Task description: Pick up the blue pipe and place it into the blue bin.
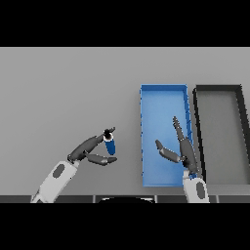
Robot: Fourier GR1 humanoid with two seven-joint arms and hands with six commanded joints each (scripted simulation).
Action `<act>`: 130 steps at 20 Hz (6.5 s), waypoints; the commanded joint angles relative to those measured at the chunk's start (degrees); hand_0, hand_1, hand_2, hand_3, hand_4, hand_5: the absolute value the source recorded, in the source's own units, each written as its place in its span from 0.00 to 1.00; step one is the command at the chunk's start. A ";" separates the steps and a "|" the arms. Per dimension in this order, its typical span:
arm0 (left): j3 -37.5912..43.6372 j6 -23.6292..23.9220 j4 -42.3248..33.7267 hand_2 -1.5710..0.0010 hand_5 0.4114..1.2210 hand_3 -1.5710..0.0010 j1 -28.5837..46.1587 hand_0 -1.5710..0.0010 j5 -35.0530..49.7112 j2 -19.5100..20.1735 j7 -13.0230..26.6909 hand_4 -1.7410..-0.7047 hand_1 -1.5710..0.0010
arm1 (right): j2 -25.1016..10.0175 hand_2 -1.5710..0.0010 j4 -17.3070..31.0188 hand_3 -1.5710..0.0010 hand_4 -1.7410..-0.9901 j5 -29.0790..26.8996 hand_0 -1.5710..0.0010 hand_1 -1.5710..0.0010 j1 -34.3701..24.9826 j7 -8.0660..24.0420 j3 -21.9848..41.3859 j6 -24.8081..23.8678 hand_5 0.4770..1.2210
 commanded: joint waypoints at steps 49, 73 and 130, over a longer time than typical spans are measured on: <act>-3.32 3.68 -9.11 0.00 1.00 0.05 -4.92 0.00 1.30 -10.33 2.53 0.00 0.00 | -11.23 1.00 -10.56 1.00 0.58 -25.80 1.00 1.00 -6.45 5.06 -1.71 19.76 0.05; -4.40 -1.25 -9.12 0.46 1.00 0.48 -6.86 0.37 -2.09 -6.90 7.73 0.18 0.44 | -3.14 0.66 0.28 0.72 0.51 -27.48 0.66 0.66 -38.52 23.09 14.28 30.99 0.04; 2.55 -8.45 -10.32 1.00 0.09 1.00 -1.22 1.00 -9.94 -10.37 7.35 0.80 1.00 | -20.45 0.00 22.22 0.00 0.00 -53.78 0.00 0.00 -66.80 27.45 -5.40 6.45 0.88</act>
